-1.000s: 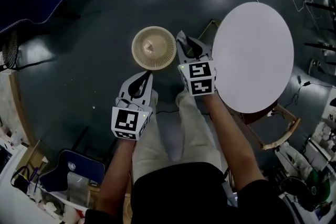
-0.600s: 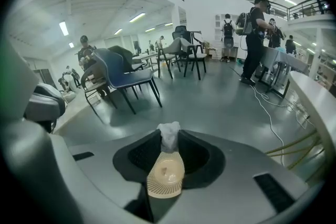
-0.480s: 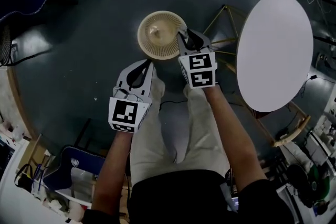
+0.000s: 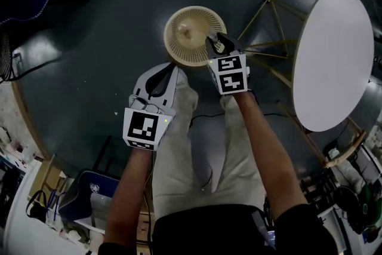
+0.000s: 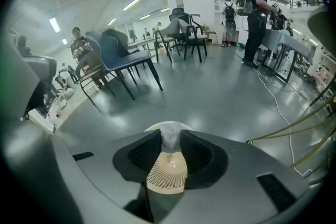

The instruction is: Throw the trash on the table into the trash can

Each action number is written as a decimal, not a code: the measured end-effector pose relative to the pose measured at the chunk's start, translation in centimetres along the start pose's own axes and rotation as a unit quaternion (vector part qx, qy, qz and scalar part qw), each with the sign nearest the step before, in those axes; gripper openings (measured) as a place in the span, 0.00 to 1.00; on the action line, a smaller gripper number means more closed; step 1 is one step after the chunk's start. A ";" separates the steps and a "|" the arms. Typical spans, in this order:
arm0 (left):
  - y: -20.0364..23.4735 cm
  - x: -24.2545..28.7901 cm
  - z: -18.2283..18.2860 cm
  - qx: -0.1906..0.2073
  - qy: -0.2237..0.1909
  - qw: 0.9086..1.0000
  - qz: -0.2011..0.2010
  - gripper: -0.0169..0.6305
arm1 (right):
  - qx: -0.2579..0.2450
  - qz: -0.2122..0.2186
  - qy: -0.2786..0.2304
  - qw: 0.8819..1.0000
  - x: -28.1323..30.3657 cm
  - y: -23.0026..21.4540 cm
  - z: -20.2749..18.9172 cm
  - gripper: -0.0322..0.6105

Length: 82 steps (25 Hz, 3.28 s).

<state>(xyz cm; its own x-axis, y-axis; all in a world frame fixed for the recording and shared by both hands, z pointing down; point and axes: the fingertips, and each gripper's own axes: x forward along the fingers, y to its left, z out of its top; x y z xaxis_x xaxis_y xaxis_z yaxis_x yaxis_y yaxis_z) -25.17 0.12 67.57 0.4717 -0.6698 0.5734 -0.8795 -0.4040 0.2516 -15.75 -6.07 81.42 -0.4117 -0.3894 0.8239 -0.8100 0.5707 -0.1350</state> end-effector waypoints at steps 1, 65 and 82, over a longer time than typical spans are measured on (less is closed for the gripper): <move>0.5 0.4 -0.6 -0.001 0.003 1.000 0.001 0.05 | 0.000 0.001 0.008 1.000 0.8 0.0 -0.7 0.23; -12.0 -22.5 30.4 0.097 -0.144 0.983 -0.061 0.05 | -0.030 -0.068 -0.230 0.970 -43.8 5.3 25.9 0.08; -27.0 -26.4 34.7 0.122 -0.216 0.967 -0.048 0.05 | -0.047 -0.032 -0.335 0.941 -59.8 3.4 21.7 0.08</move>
<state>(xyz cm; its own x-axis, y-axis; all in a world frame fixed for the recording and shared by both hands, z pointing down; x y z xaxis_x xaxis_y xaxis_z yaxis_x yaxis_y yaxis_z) -11.67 7.07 18.58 0.5789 -0.7989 0.1634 -0.8143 -0.5768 0.0649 -2.94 3.52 19.74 -0.5591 -0.7754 0.2934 -0.8148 0.5794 -0.0215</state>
